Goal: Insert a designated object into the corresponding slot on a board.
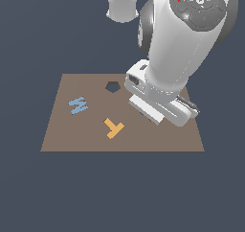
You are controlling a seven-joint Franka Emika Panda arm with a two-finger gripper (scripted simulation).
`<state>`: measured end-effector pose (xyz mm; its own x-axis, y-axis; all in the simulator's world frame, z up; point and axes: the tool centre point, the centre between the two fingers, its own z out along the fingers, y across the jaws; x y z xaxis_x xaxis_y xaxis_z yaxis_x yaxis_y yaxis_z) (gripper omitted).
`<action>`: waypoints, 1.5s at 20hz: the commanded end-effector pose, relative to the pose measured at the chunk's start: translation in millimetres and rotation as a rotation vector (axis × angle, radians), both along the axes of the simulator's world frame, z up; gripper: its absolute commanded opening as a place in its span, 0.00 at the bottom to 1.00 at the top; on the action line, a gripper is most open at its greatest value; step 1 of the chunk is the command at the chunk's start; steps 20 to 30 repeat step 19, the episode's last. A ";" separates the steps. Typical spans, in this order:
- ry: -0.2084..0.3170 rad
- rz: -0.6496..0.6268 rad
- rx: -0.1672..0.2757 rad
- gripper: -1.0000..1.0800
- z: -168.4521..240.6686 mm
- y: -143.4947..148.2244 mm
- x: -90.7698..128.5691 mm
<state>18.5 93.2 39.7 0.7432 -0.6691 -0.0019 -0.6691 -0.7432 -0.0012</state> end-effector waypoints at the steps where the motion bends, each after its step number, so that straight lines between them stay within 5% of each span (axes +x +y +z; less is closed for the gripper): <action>1: 0.000 0.000 -0.001 0.00 0.3 2.6 -1.1; 9: 0.000 0.000 -0.001 0.00 -9.7 3.1 -0.5; 10: 0.000 0.000 -0.001 0.96 -9.7 3.1 -0.5; 30: 0.000 0.000 -0.001 0.96 -9.7 3.1 -0.5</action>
